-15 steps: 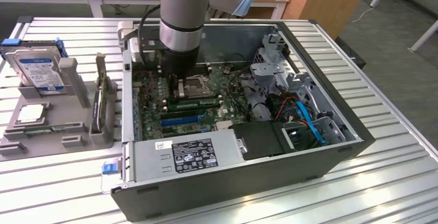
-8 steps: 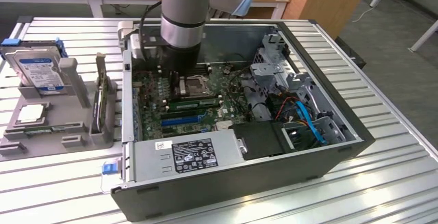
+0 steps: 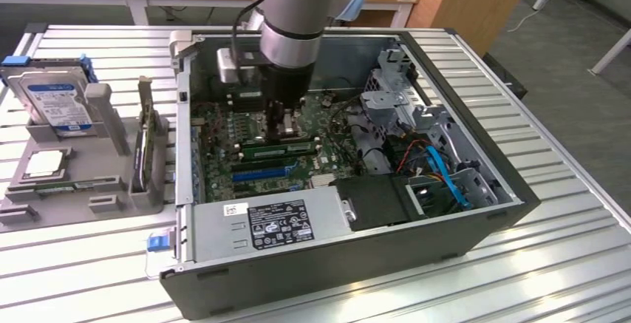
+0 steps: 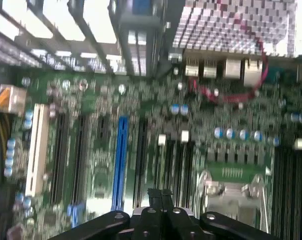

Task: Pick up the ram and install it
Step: 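Press down the ram until it locks into place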

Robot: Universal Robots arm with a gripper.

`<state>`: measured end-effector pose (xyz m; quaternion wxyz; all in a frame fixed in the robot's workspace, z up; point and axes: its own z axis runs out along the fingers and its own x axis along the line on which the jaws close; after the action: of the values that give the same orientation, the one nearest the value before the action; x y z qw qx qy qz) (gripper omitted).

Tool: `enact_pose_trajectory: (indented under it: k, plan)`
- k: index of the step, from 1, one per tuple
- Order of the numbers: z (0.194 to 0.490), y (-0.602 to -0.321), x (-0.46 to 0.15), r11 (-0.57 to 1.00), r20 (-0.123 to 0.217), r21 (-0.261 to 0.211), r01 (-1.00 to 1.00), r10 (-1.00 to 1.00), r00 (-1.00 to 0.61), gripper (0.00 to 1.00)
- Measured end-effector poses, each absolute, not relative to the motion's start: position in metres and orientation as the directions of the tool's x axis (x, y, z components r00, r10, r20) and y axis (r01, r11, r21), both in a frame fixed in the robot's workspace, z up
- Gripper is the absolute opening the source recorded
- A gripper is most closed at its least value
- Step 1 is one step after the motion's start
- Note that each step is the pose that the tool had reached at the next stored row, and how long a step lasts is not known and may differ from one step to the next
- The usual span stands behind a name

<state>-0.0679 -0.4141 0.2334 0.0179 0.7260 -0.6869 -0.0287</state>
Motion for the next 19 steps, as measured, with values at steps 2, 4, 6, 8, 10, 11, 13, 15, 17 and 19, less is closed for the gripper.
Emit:
enact_pose_trajectory:
  k: [2, 4, 6, 8, 10, 11, 13, 15, 17, 19]
  plan:
    - [0.233, -0.414, -0.059, -0.056, -0.017, 0.066, -0.996, -0.998, 0.055, 0.11]
    - [0.234, -0.414, -0.050, -0.056, -0.017, 0.066, -0.996, -0.998, 0.055, 0.11]
    - [0.234, -0.414, -0.040, -0.056, -0.017, 0.066, -0.996, -0.998, 0.055, 0.11]
    - [0.240, -0.414, -0.036, -0.056, -0.017, 0.067, -0.996, -0.998, 0.055, 0.11]
    - [0.249, -0.414, -0.034, -0.056, -0.017, 0.067, -0.996, -0.998, 0.055, 0.11]
    - [0.254, -0.414, -0.034, -0.056, -0.017, 0.067, -0.996, -0.998, 0.055, 0.11]
    - [0.263, -0.414, -0.033, -0.056, -0.017, 0.067, -0.996, -0.998, 0.055, 0.11]
    - [0.272, -0.414, -0.033, -0.056, -0.017, 0.067, -0.996, -0.998, 0.055, 0.11]
    - [0.281, -0.414, -0.033, -0.056, -0.017, 0.067, -0.996, -0.998, 0.055, 0.11]
    - [0.290, -0.414, -0.032, -0.056, -0.017, 0.067, -0.996, -0.998, 0.055, 0.11]
